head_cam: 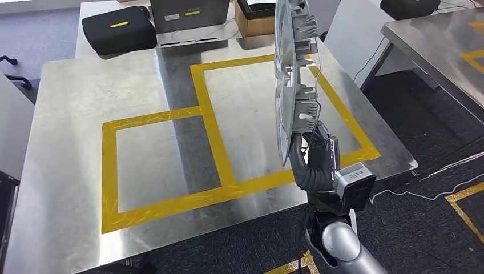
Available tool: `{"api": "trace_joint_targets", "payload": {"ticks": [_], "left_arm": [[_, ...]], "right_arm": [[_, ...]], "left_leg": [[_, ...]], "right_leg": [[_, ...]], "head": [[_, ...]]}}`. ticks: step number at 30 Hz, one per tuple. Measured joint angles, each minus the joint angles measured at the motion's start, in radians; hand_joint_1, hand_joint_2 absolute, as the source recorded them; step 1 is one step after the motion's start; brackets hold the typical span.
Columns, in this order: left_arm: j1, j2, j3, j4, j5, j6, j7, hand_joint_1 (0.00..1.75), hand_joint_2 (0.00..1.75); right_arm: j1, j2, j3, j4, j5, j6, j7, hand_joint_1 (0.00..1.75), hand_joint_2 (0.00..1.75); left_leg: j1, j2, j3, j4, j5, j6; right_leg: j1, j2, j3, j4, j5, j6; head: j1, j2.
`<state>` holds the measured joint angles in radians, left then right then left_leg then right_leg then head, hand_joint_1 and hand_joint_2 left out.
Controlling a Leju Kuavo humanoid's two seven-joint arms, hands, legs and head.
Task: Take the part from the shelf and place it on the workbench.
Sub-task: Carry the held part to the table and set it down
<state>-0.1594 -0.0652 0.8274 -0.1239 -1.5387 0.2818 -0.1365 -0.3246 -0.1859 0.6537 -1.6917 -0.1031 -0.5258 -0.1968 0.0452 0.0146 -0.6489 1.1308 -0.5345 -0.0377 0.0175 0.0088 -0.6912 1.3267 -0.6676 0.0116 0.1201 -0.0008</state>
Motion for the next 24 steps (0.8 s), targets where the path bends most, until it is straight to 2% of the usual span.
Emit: {"api": "trace_joint_targets", "payload": {"ticks": [1,2,4,5,6,7,9,11,12,14,15,16,17,19,20,22,24], "left_arm": [[0.0,0.0,0.0,0.0,-0.003,-0.001,0.005,0.0,1.75],[0.0,0.001,0.0,0.0,-0.007,-0.001,0.009,0.0,1.75],[-0.001,0.002,0.0,0.0,-0.011,-0.001,0.014,0.0,1.75],[-0.002,0.003,0.0,0.0,-0.013,-0.002,0.015,0.0,1.75],[-0.003,0.003,0.0,0.0,-0.014,-0.002,0.015,0.0,1.75],[-0.003,0.003,0.0,0.0,-0.014,-0.002,0.016,0.0,1.75],[-0.002,0.0,0.0,0.001,-0.017,-0.003,0.017,0.0,1.75],[-0.002,-0.002,0.0,0.002,-0.021,-0.004,0.017,0.0,1.75],[-0.001,-0.003,0.0,0.002,-0.023,-0.005,0.017,0.0,1.75],[0.001,-0.004,-0.001,0.002,-0.026,-0.006,0.015,0.0,1.75],[0.002,-0.005,-0.001,0.002,-0.026,-0.006,0.015,0.0,1.75],[0.004,-0.006,-0.001,0.003,-0.026,-0.006,0.015,0.0,1.75],[0.005,-0.006,-0.001,0.003,-0.026,-0.006,0.015,0.0,1.75],[0.005,-0.005,-0.001,0.003,-0.027,-0.006,0.014,0.0,1.75],[0.004,-0.006,-0.001,0.003,-0.027,-0.006,0.014,0.0,1.75],[0.005,-0.007,-0.001,0.003,-0.029,-0.006,0.012,0.0,1.75],[0.008,-0.009,-0.002,0.003,-0.031,-0.005,0.012,0.0,1.75]], "right_arm": [[0.002,0.0,0.0,0.0,0.002,-0.002,0.0,1.75,1.75],[0.004,0.0,0.0,0.0,0.004,-0.004,0.0,1.75,1.75],[0.007,0.0,-0.001,0.0,0.007,-0.007,0.001,1.75,1.75],[0.008,-0.001,-0.001,0.0,0.007,-0.008,0.001,1.75,1.75],[0.009,-0.001,-0.001,0.0,0.007,-0.008,0.001,1.75,1.75],[0.009,-0.001,-0.001,0.0,0.008,-0.009,0.001,1.75,1.75],[0.01,-0.002,-0.001,-0.001,0.015,-0.008,0.004,1.75,1.75],[0.01,-0.004,0.0,-0.004,0.03,-0.007,0.011,1.75,1.75],[0.01,-0.004,0.0,-0.005,0.037,-0.006,0.015,1.75,1.75],[0.009,-0.005,0.002,-0.006,0.047,-0.006,0.021,1.75,1.75],[0.01,-0.005,0.003,-0.006,0.049,-0.006,0.022,1.75,1.75],[0.01,-0.005,0.003,-0.006,0.05,-0.006,0.023,1.75,1.75],[0.01,-0.005,0.004,-0.006,0.05,-0.006,0.024,1.75,1.75],[0.01,-0.006,0.007,-0.006,0.051,-0.006,0.025,1.75,1.75],[0.01,-0.006,0.008,-0.006,0.052,-0.006,0.026,1.75,1.75],[0.011,-0.006,0.01,-0.007,0.054,-0.003,0.028,1.75,1.75],[0.012,-0.007,0.012,-0.009,0.058,0.004,0.032,1.75,1.75]], "left_leg": [[0.004,0.006,0.001,0.0,-0.001,-0.001],[0.008,0.011,0.003,0.0,-0.002,-0.003],[0.016,0.018,0.009,-0.006,-0.003,-0.006],[0.019,0.02,0.012,-0.013,0.0,-0.01],[0.021,0.021,0.013,-0.022,0.005,-0.016],[0.021,0.022,0.014,-0.032,0.011,-0.024],[0.022,0.024,0.017,-0.05,0.022,-0.04],[0.02,0.01,0.011,-0.038,0.006,-0.043],[0.016,0.0,-0.004,-0.003,-0.018,-0.039],[0.002,-0.015,-0.058,0.116,-0.076,-0.027],[-0.006,-0.017,-0.083,0.167,-0.092,-0.023],[-0.014,-0.017,-0.095,0.191,-0.091,-0.018],[-0.022,-0.017,-0.09,0.179,-0.071,-0.011],[-0.036,-0.017,-0.041,0.074,-0.006,0.009],[-0.04,-0.017,-0.014,0.018,0.016,0.019],[-0.045,-0.019,0.011,-0.036,0.026,0.035],[-0.043,-0.019,0.014,-0.046,0.025,0.041]], "right_leg": [[-0.01,-0.002,-0.009,0.011,0.011,0.008],[-0.019,-0.004,-0.002,-0.015,0.041,0.014],[-0.029,-0.004,0.05,-0.144,0.123,0.024],[-0.029,-0.004,0.075,-0.203,0.151,0.027],[-0.027,-0.004,0.091,-0.244,0.165,0.027],[-0.023,-0.003,0.098,-0.263,0.166,0.025],[-0.018,-0.004,0.102,-0.29,0.17,0.009],[-0.016,-0.008,0.114,-0.32,0.179,-0.012],[-0.014,-0.01,0.119,-0.329,0.185,-0.022],[-0.003,-0.011,0.12,-0.329,0.184,-0.037],[0.004,-0.01,0.12,-0.326,0.182,-0.042],[0.011,-0.009,0.121,-0.322,0.179,-0.048],[0.018,-0.007,0.121,-0.318,0.176,-0.053],[0.029,-0.004,0.122,-0.306,0.167,-0.06],[0.034,-0.002,0.119,-0.296,0.161,-0.061],[0.038,-0.001,0.111,-0.282,0.153,-0.06],[0.038,-0.001,0.106,-0.277,0.151,-0.057]], "head": [[0.002,0.0],[0.003,0.0],[0.005,0.0],[0.006,0.0],[0.008,0.0],[0.01,0.0],[0.011,0.0],[0.002,0.0],[-0.007,0.0],[-0.026,0.0],[-0.034,0.0],[-0.04,0.0],[-0.044,0.0],[-0.052,0.0],[-0.054,0.0],[-0.054,0.0],[-0.054,0.0]]}}
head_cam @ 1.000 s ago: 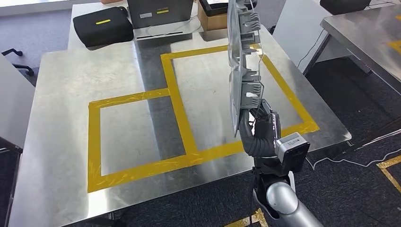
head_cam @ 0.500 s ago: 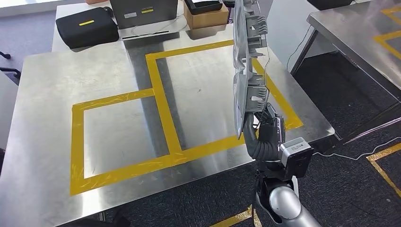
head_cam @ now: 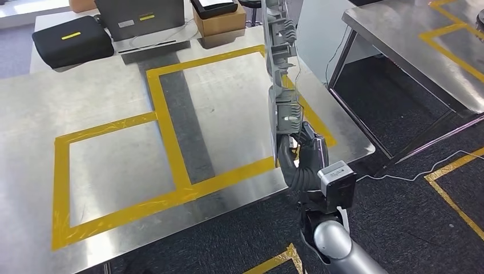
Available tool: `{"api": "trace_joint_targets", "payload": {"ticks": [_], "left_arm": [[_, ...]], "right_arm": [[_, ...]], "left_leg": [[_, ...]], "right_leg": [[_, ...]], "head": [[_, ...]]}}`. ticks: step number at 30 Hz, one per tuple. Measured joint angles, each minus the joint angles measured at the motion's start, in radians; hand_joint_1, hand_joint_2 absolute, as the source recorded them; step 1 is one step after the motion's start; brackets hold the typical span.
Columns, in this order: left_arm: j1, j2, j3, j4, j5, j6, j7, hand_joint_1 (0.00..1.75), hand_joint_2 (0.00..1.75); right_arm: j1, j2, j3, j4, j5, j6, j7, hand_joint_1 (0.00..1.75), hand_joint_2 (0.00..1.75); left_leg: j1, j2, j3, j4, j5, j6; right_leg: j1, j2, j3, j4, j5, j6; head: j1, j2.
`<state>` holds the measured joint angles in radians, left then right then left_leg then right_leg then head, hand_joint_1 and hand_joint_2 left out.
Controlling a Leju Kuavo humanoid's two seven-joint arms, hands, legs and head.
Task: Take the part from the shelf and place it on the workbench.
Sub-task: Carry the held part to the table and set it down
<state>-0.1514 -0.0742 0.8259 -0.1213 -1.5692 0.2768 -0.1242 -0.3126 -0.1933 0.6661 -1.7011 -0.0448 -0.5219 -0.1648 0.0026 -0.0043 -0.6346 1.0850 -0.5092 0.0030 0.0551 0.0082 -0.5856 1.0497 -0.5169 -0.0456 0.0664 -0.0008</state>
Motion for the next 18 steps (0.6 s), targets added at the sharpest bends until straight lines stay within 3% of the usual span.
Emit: {"api": "trace_joint_targets", "payload": {"ticks": [1,3,5,7,8,9,11,12,14,16,18], "left_arm": [[0.001,-0.001,0.0,0.0,0.0,0.001,0.001,0.0,1.75],[0.001,-0.003,0.0,-0.001,0.0,0.002,0.001,0.0,1.75],[0.001,-0.005,0.0,-0.001,0.0,0.003,0.001,0.0,1.75],[0.005,-0.005,0.0,0.0,0.0,0.002,0.0,0.0,1.75],[0.007,-0.006,0.0,0.0,0.0,0.002,-0.001,0.0,1.75],[0.007,-0.008,0.0,0.0,0.001,0.002,-0.002,0.0,1.75],[0.007,-0.011,0.0,0.0,0.003,0.003,-0.003,0.0,1.75],[0.006,-0.014,0.0,0.0,0.004,0.003,-0.003,0.0,1.75],[0.006,-0.02,0.0,0.0,0.006,0.004,-0.002,0.0,1.75],[0.006,-0.027,0.0,0.0,0.008,0.004,-0.002,0.0,1.75],[0.006,-0.031,0.0,0.0,0.008,0.004,-0.002,0.0,1.75]], "right_arm": [[0.001,-0.002,0.002,-0.002,0.002,0.005,0.002,1.75,1.75],[0.0,-0.006,0.004,-0.008,0.004,0.013,0.005,1.75,1.75],[-0.001,-0.013,0.006,-0.012,0.011,0.021,0.011,1.75,1.75],[0.0,-0.019,0.008,-0.014,0.024,0.029,0.021,1.75,1.75],[-0.001,-0.023,0.009,-0.015,0.031,0.033,0.027,1.75,1.75],[-0.001,-0.027,0.01,-0.016,0.037,0.036,0.034,1.75,1.75],[-0.003,-0.038,0.01,-0.021,0.045,0.042,0.047,1.75,1.75],[-0.006,-0.044,0.009,-0.024,0.047,0.045,0.052,1.75,1.75],[-0.015,-0.055,0.008,-0.028,0.049,0.056,0.063,1.75,1.75],[-0.023,-0.065,0.006,-0.031,0.051,0.067,0.072,1.75,1.75],[-0.03,-0.073,0.004,-0.032,0.053,0.073,0.076,1.75,1.75]], "left_leg": [[0.004,0.0,0.002,-0.005,0.002,0.002],[0.017,0.002,0.008,-0.013,0.005,0.006],[0.024,0.005,0.011,-0.014,0.004,0.005],[0.034,0.01,0.013,-0.014,0.0,-0.001],[0.041,0.012,0.015,-0.014,-0.002,-0.005],[0.047,0.013,0.02,-0.014,-0.004,-0.01],[0.057,0.014,0.028,-0.016,-0.007,-0.026],[0.059,0.015,0.029,-0.019,-0.006,-0.035],[0.061,0.017,0.028,-0.028,0.0,-0.053],[0.063,0.02,0.03,-0.037,0.003,-0.069],[0.061,0.016,0.014,-0.001,-0.027,-0.069]], "right_leg": [[0.0,0.0,-0.001,0.004,-0.005,0.005],[-0.006,0.001,-0.022,0.054,-0.039,0.025],[-0.027,0.0,-0.076,0.167,-0.091,0.053],[-0.052,-0.002,-0.121,0.251,-0.109,0.075],[-0.063,-0.003,-0.122,0.245,-0.09,0.085],[-0.072,-0.004,-0.103,0.202,-0.054,0.093],[-0.084,-0.004,-0.042,0.07,0.016,0.109],[-0.084,-0.004,-0.019,0.019,0.032,0.11],[-0.076,-0.001,-0.007,-0.015,0.028,0.098],[-0.072,-0.001,-0.008,-0.028,0.031,0.076],[-0.069,-0.003,-0.002,-0.041,0.039,0.053]], "head": [[-0.001,0.0],[0.001,0.0],[0.006,0.0],[0.009,0.0],[0.01,0.0],[0.012,0.0],[0.019,0.0],[0.024,0.0],[0.03,0.0],[0.026,0.0],[0.016,0.0]]}}
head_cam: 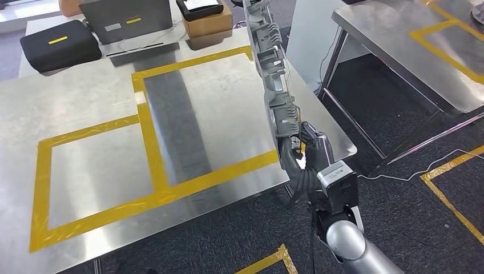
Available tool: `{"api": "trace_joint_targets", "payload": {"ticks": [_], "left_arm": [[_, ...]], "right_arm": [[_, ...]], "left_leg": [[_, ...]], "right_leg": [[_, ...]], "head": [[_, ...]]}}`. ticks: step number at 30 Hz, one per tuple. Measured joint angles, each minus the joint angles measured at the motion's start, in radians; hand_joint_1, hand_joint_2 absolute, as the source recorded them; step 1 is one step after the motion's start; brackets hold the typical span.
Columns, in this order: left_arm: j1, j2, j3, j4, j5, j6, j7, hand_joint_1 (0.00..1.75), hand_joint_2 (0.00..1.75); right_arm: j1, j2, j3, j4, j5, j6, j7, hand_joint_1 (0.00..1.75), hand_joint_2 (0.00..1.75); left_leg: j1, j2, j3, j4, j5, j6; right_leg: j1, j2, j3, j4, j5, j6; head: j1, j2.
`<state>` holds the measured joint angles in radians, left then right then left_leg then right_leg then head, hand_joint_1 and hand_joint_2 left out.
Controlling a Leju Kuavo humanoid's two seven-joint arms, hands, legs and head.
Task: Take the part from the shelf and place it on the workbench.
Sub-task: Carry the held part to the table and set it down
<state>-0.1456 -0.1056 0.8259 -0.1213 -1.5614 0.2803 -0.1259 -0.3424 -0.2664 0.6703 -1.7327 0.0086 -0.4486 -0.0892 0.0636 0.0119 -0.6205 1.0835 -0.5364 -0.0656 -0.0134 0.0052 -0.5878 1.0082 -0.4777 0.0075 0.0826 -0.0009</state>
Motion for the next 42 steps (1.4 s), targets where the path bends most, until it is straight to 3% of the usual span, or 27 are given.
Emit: {"api": "trace_joint_targets", "payload": {"ticks": [3,4,5,6,7,9,10,13,15,18,19,20,21,23,25,28,30,33,34,35,36,37,39,40,42], "left_arm": [[0.001,-0.003,0.0,0.0,0.0,0.0,0.001,0.0,1.75],[0.002,-0.004,0.0,0.0,0.0,0.0,0.001,0.0,1.75],[0.002,-0.004,0.0,0.0,0.0,0.0,0.002,0.0,1.75],[0.001,-0.004,0.0,0.0,0.0,0.001,0.003,0.0,1.75],[0.001,-0.004,0.0,0.0,-0.001,0.001,0.003,0.0,1.75],[0.0,-0.004,0.0,0.0,-0.001,0.002,0.003,0.0,1.75],[0.001,-0.005,0.0,0.0,-0.001,0.002,0.002,0.0,1.75],[0.003,-0.007,0.0,0.0,-0.001,0.002,0.0,0.0,1.75],[0.002,-0.009,0.0,0.0,-0.002,0.007,-0.006,0.0,1.75],[0.003,-0.011,0.0,0.0,-0.002,0.014,-0.015,0.0,1.75],[0.005,-0.012,0.0,0.0,-0.001,0.014,-0.017,0.0,1.75],[0.007,-0.013,0.0,0.0,0.0,0.014,-0.02,0.0,1.75],[0.008,-0.014,0.0,0.0,0.001,0.015,-0.021,0.0,1.75],[0.009,-0.017,0.001,0.0,0.01,0.019,-0.024,0.0,1.75],[0.008,-0.019,0.001,0.0,0.023,0.023,-0.033,0.0,1.75],[0.008,-0.022,0.003,0.0,0.034,0.026,-0.042,0.0,1.75],[0.007,-0.023,0.004,0.0,0.036,0.028,-0.043,0.0,1.75],[0.008,-0.023,0.005,0.0,0.037,0.029,-0.044,0.0,1.75],[0.009,-0.024,0.005,0.0,0.037,0.029,-0.045,0.0,1.75],[0.01,-0.024,0.005,0.0,0.037,0.029,-0.045,0.0,1.75],[0.01,-0.024,0.005,0.0,0.037,0.03,-0.045,0.0,1.75],[0.011,-0.023,0.006,0.0,0.037,0.03,-0.045,0.0,1.75],[0.01,-0.022,0.006,0.0,0.037,0.03,-0.045,0.0,1.75],[0.009,-0.022,0.006,0.0,0.037,0.03,-0.045,0.0,1.75],[0.01,-0.021,0.006,0.0,0.037,0.03,-0.046,0.0,1.75]], "right_arm": [[-0.006,-0.004,0.0,0.0,0.002,0.005,0.002,1.75,1.75],[-0.006,-0.005,0.0,0.0,0.002,0.007,0.003,1.75,1.75],[-0.006,-0.006,0.001,0.0,0.003,0.01,0.005,1.75,1.75],[-0.007,-0.007,0.002,0.0,0.003,0.012,0.006,1.75,1.75],[-0.007,-0.007,0.003,0.0,0.003,0.014,0.008,1.75,1.75],[-0.008,-0.008,0.005,0.001,0.003,0.018,0.01,1.75,1.75],[-0.009,-0.009,0.006,0.001,0.003,0.021,0.01,1.75,1.75],[-0.011,-0.012,0.007,0.001,-0.004,0.05,0.026,1.75,1.75],[-0.011,-0.013,0.01,0.001,-0.007,0.075,0.043,1.75,1.75],[0.003,-0.012,0.023,0.004,0.001,0.08,0.043,1.75,1.75],[0.013,-0.01,0.027,0.006,0.002,0.073,0.033,1.75,1.75],[0.024,-0.008,0.031,0.007,0.002,0.063,0.019,1.75,1.75],[0.034,-0.004,0.033,0.009,-0.001,0.05,0.004,1.75,1.75],[0.051,0.001,0.033,0.009,-0.021,0.02,-0.022,1.75,1.75],[0.06,0.004,0.03,0.006,-0.047,-0.005,-0.039,1.75,1.75],[0.069,0.002,0.023,-0.007,-0.061,-0.021,-0.044,1.75,1.75],[0.074,0.0,0.017,-0.016,-0.063,-0.025,-0.043,1.75,1.75],[0.08,-0.001,0.009,-0.024,-0.063,-0.026,-0.043,1.75,1.75],[0.082,-0.001,0.008,-0.025,-0.063,-0.027,-0.043,1.75,1.75],[0.083,-0.001,0.007,-0.025,-0.063,-0.027,-0.042,1.75,1.75],[0.084,-0.001,0.006,-0.025,-0.063,-0.027,-0.042,1.75,1.75],[0.084,-0.001,0.006,-0.025,-0.063,-0.027,-0.042,1.75,1.75],[0.085,-0.002,0.006,-0.026,-0.063,-0.027,-0.042,1.75,1.75],[0.085,-0.002,0.006,-0.028,-0.063,-0.027,-0.042,1.75,1.75],[0.086,-0.002,0.005,-0.031,-0.063,-0.027,-0.042,1.75,1.75]], "left_leg": [[-0.018,-0.012,-0.086,0.182,-0.088,0.021],[-0.025,-0.013,-0.107,0.224,-0.097,0.026],[-0.033,-0.014,-0.112,0.231,-0.087,0.033],[-0.041,-0.014,-0.1,0.203,-0.059,0.042],[-0.049,-0.014,-0.073,0.144,-0.022,0.052],[-0.058,-0.014,-0.018,0.033,0.023,0.069],[-0.06,-0.015,-0.003,0.0,0.03,0.073],[-0.058,-0.016,0.004,-0.017,0.028,0.075],[-0.049,-0.015,0.009,-0.021,0.03,0.078],[-0.042,-0.011,0.012,-0.022,0.03,0.078],[-0.04,-0.009,0.012,-0.022,0.029,0.077],[-0.037,-0.008,0.013,-0.022,0.028,0.075],[-0.034,-0.007,0.014,-0.022,0.027,0.073],[-0.028,-0.006,0.019,-0.023,0.024,0.065],[-0.026,-0.003,0.019,-0.025,0.024,0.052],[-0.025,0.003,0.019,-0.036,0.029,0.028],[-0.026,0.001,0.014,-0.019,0.01,0.021],[-0.031,-0.011,-0.057,0.138,-0.077,0.027],[-0.033,-0.013,-0.083,0.192,-0.096,0.028],[-0.036,-0.014,-0.097,0.218,-0.097,0.031],[-0.04,-0.014,-0.093,0.208,-0.078,0.034],[-0.043,-0.013,-0.072,0.162,-0.045,0.04],[-0.05,-0.013,-0.012,0.037,0.013,0.052],[-0.053,-0.012,0.008,-0.005,0.025,0.056],[-0.056,-0.013,0.019,-0.029,0.024,0.06]], "right_leg": [[0.016,-0.002,0.002,-0.003,0.001,-0.025],[0.024,-0.002,0.002,-0.002,-0.001,-0.029],[0.031,-0.001,0.003,0.0,-0.002,-0.033],[0.037,0.0,0.003,0.003,-0.004,-0.037],[0.042,0.001,0.004,0.008,-0.007,-0.04],[0.052,0.003,0.002,0.02,-0.015,-0.04],[0.054,0.003,0.0,0.024,-0.018,-0.039],[0.054,0.004,-0.005,0.032,-0.023,-0.032],[0.051,0.004,-0.017,0.065,-0.048,-0.017],[0.028,0.002,-0.091,0.233,-0.132,0.012],[0.02,0.001,-0.116,0.282,-0.146,0.019],[0.013,0.0,-0.126,0.302,-0.142,0.024],[0.007,0.0,-0.119,0.281,-0.118,0.028],[-0.001,0.0,-0.062,0.155,-0.046,0.033],[0.002,0.0,-0.015,0.049,-0.01,0.027],[0.008,0.001,-0.007,0.017,-0.01,0.005],[0.008,0.0,0.0,0.0,0.0,-0.013],[0.014,-0.003,0.006,-0.012,0.006,-0.03],[0.019,-0.003,0.006,-0.011,0.005,-0.032],[0.023,-0.003,0.006,-0.009,0.003,-0.035],[0.027,-0.003,0.007,-0.006,0.001,-0.036],[0.03,-0.002,0.007,-0.002,-0.001,-0.038],[0.035,0.0,0.005,0.01,-0.009,-0.036],[0.037,0.0,0.003,0.016,-0.012,-0.034],[0.037,0.0,-0.002,0.022,-0.015,-0.027]], "head": [[-0.028,0.0],[-0.035,0.0],[-0.039,0.0],[-0.043,0.0],[-0.048,0.0],[-0.052,0.0],[-0.051,0.0],[-0.049,0.0],[-0.046,0.0],[-0.035,0.0],[-0.034,0.0],[-0.033,0.0],[-0.031,0.0],[-0.028,0.0],[-0.022,0.0],[-0.019,0.0],[-0.025,0.0],[-0.048,0.0],[-0.053,0.0],[-0.057,0.0],[-0.059,0.0],[-0.062,0.0],[-0.071,0.0],[-0.074,0.0],[-0.075,0.0]]}}
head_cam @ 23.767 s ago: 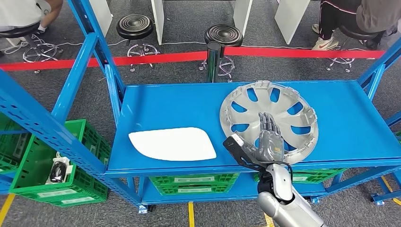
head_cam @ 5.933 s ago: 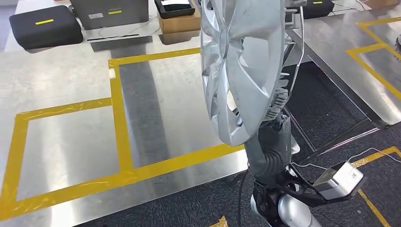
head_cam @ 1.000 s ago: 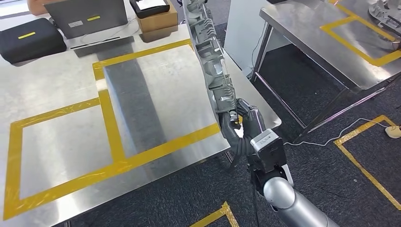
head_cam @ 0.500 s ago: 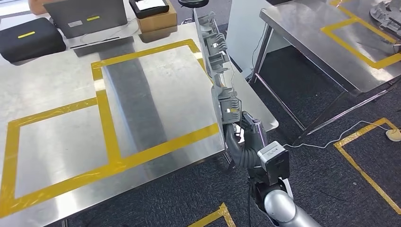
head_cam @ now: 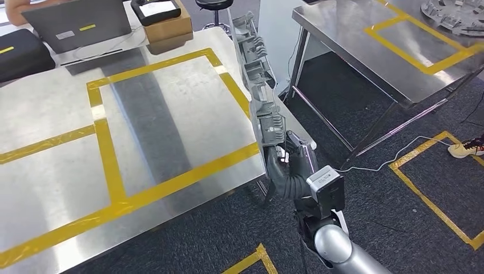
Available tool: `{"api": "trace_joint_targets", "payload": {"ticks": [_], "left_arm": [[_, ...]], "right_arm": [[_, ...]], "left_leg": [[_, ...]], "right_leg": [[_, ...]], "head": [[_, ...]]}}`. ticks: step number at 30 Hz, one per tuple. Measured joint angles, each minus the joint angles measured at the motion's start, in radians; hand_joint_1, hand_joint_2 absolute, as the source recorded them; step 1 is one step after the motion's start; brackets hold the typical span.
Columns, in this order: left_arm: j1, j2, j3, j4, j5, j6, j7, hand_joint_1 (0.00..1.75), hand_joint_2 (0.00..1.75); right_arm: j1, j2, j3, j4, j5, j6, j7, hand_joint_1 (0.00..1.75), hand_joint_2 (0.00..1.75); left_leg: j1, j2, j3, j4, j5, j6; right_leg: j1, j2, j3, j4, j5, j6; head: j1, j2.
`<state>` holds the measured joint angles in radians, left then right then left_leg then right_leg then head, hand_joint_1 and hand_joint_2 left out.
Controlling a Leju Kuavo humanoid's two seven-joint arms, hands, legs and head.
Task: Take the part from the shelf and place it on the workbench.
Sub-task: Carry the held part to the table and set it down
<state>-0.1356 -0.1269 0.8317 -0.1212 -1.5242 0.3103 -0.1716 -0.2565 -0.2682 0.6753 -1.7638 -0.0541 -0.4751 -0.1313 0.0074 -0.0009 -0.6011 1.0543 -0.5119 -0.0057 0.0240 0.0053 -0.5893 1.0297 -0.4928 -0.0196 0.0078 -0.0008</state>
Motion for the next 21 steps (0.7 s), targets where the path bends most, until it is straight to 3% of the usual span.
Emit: {"api": "trace_joint_targets", "payload": {"ticks": [3,5,7,8,9,11,13,14,17,18,21], "left_arm": [[0.001,-0.001,0.0,0.0,0.0,0.001,0.001,0.0,1.75],[0.0,0.0,0.001,0.0,0.001,0.003,0.004,0.0,1.75],[0.001,0.0,0.001,0.0,0.001,0.003,0.009,0.0,1.75],[0.002,0.0,0.001,0.0,0.001,0.003,0.011,0.0,1.75],[0.003,0.0,0.001,0.0,0.001,0.003,0.013,0.0,1.75],[0.003,0.0,0.001,0.0,-0.001,0.003,0.015,0.0,1.75],[0.003,-0.001,0.001,0.0,-0.005,0.003,0.017,0.0,1.75],[0.003,-0.002,0.001,0.0,-0.006,0.003,0.018,0.0,1.75],[0.003,-0.003,0.001,0.0,-0.01,0.002,0.018,0.0,1.75],[0.003,-0.004,0.001,0.0,-0.011,0.003,0.017,0.0,1.75],[0.003,-0.004,0.002,0.0,-0.013,0.003,0.017,0.0,1.75]], "right_arm": [[0.0,0.0,-0.001,-0.004,0.001,0.0,0.0,1.75,1.75],[0.001,-0.002,-0.003,-0.008,0.003,-0.002,0.002,1.75,1.75],[0.003,-0.004,-0.005,-0.013,0.008,-0.006,0.01,1.75,1.75],[0.005,-0.006,-0.006,-0.015,0.01,-0.007,0.016,1.75,1.75],[0.006,-0.009,-0.007,-0.018,0.013,-0.008,0.022,1.75,1.75],[0.008,-0.014,-0.008,-0.024,0.017,-0.006,0.034,1.75,1.75],[0.006,-0.019,-0.008,-0.029,0.028,-0.002,0.045,1.75,1.75],[0.005,-0.02,-0.008,-0.03,0.033,0.001,0.05,1.75,1.75],[0.003,-0.023,-0.007,-0.035,0.041,0.001,0.055,1.75,1.75],[0.003,-0.023,-0.007,-0.036,0.039,0.0,0.055,1.75,1.75],[0.005,-0.024,-0.007,-0.036,0.031,0.0,0.058,1.75,1.75]], "left_leg": [[0.007,0.0,0.003,-0.007,0.005,0.008],[0.012,0.001,0.007,-0.01,0.007,0.012],[0.013,0.003,0.008,-0.009,0.006,0.012],[0.014,0.003,0.008,-0.009,0.005,0.012],[0.016,0.004,0.009,-0.009,0.005,0.011],[0.02,0.003,0.012,-0.009,0.002,0.007],[0.021,0.003,0.012,-0.01,0.001,-0.003],[0.021,0.003,0.01,-0.011,0.003,-0.009],[0.023,0.006,0.009,-0.017,0.005,-0.03],[0.022,0.007,0.01,-0.016,0.001,-0.031],[0.017,0.009,0.019,-0.027,0.003,0.004]], "right_leg": [[-0.003,0.0,-0.005,0.018,-0.017,0.014],[-0.011,0.0,-0.04,0.105,-0.069,0.032],[-0.024,0.0,-0.098,0.231,-0.123,0.047],[-0.029,-0.001,-0.116,0.267,-0.129,0.051],[-0.032,-0.001,-0.118,0.268,-0.116,0.054],[-0.037,-0.001,-0.072,0.162,-0.045,0.056],[-0.035,0.0,-0.015,0.039,0.004,0.052],[-0.033,0.0,-0.002,0.006,0.01,0.047],[-0.029,-0.001,0.002,-0.014,0.008,0.027],[-0.028,-0.002,0.005,-0.02,0.01,0.023],[-0.024,-0.002,0.012,-0.029,0.01,0.028]], "head": [[0.002,0.0],[0.013,0.0],[0.024,0.0],[0.027,0.0],[0.03,0.0],[0.034,0.0],[0.04,0.0],[0.041,0.0],[0.039,0.0],[0.037,0.0],[0.022,0.0]]}}
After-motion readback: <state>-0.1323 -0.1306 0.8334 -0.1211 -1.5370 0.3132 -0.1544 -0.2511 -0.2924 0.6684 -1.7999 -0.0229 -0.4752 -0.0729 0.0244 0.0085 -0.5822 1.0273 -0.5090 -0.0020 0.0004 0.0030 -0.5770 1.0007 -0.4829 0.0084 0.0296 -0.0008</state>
